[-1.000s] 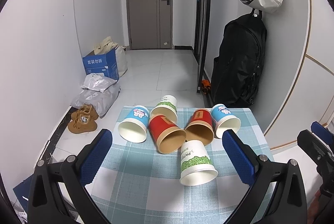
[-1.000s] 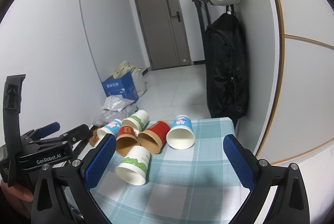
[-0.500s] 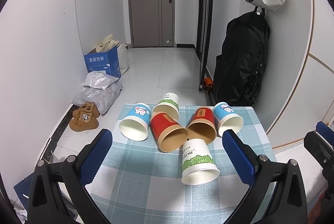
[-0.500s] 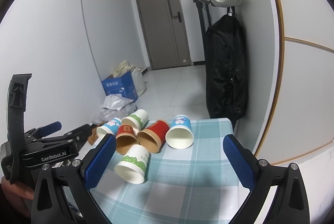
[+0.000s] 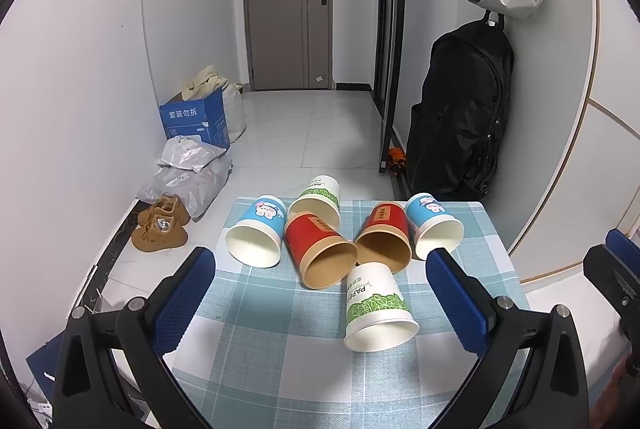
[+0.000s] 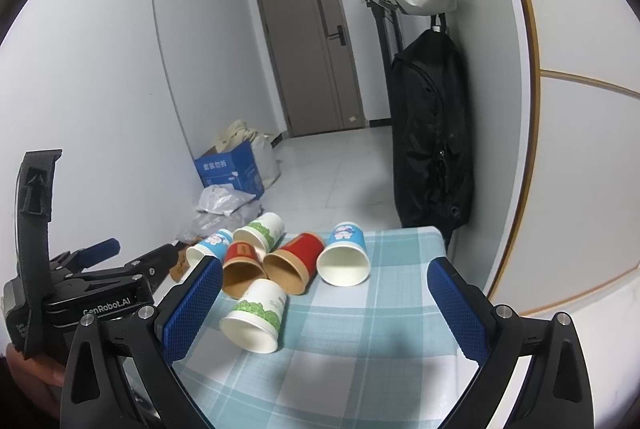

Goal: Flip cup upright

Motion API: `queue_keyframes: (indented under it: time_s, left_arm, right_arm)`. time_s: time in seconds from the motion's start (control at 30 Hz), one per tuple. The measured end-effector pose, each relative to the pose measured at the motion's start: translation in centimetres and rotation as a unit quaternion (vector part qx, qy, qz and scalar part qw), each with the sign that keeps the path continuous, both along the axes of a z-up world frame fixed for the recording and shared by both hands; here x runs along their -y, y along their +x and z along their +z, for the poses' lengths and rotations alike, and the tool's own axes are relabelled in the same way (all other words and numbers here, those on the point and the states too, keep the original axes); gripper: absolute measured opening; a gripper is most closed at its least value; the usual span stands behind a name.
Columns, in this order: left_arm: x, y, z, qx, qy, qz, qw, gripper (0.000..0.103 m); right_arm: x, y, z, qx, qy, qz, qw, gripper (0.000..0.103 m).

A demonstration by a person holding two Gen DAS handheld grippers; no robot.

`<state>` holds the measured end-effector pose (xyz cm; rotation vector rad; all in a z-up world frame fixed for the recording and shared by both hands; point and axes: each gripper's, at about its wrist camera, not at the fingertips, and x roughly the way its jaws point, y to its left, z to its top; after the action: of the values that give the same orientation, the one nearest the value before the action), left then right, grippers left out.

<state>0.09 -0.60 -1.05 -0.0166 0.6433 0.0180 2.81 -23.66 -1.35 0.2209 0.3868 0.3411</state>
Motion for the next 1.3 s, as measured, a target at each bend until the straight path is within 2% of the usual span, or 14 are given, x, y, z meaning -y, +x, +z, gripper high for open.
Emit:
queue_keyframes:
  time_s: [0.33, 0.5, 0.6, 0.8, 0.9, 1.0, 1.1, 1.17, 1.3]
  left_arm:
    - [0.2, 0.1, -0.4, -0.01, -0.001, -0.011, 0.9999, 0.102]
    - [0.0, 1.1, -1.5, -0.055, -0.038, -0.041, 0.9969, 0.102]
    - [-0.5, 1.9, -2.4, -0.081, -0.056, -0.042, 0.9943, 0.102]
    - [-0.8, 3.6, -3.7, -0.12, -0.069, -0.043, 0.9895, 0.102]
    - [-0.4, 4.8, -4.7, -0.152, -0.083, -0.061, 0.9829, 0.102]
    - [0.4, 5.9, -5.5, -0.179, -0.081, -0.079, 0.9774, 0.102]
    - [1.0, 7.3, -6.7, -0.214, -0.089, -0.088, 0.9688, 0.102]
    - [1.2, 8.0, -7.5, -0.23, -0.085, -0.079, 0.9662, 0.097]
    - [1.6, 8.9, -9.5, -0.274, -0.077, -0.083, 0.9552, 0.095]
  right_arm:
    - [-0.1, -0.1, -0.2, -0.002, -0.008, -0.006, 1.0, 0.103]
    - [0.1, 0.1, -0.4, -0.006, -0.001, -0.01, 1.0, 0.103]
    - [0.2, 0.6, -0.7, -0.017, 0.002, -0.003, 1.0, 0.103]
    - [0.7, 1.6, -0.6, -0.019, -0.006, -0.013, 1.0, 0.103]
    - [1.5, 2.2, -0.5, -0.026, 0.008, -0.019, 0.999, 0.103]
    - [2.1, 2.8, -0.3, -0.03, 0.027, -0.028, 0.999, 0.103]
    - [2.4, 3.4, -0.3, -0.04, 0.04, -0.028, 0.998, 0.103]
    - [2.6, 3.7, -0.4, -0.045, 0.044, -0.028, 0.998, 0.103]
    - [3.0, 4.2, -0.8, -0.059, 0.059, -0.023, 0.996, 0.103]
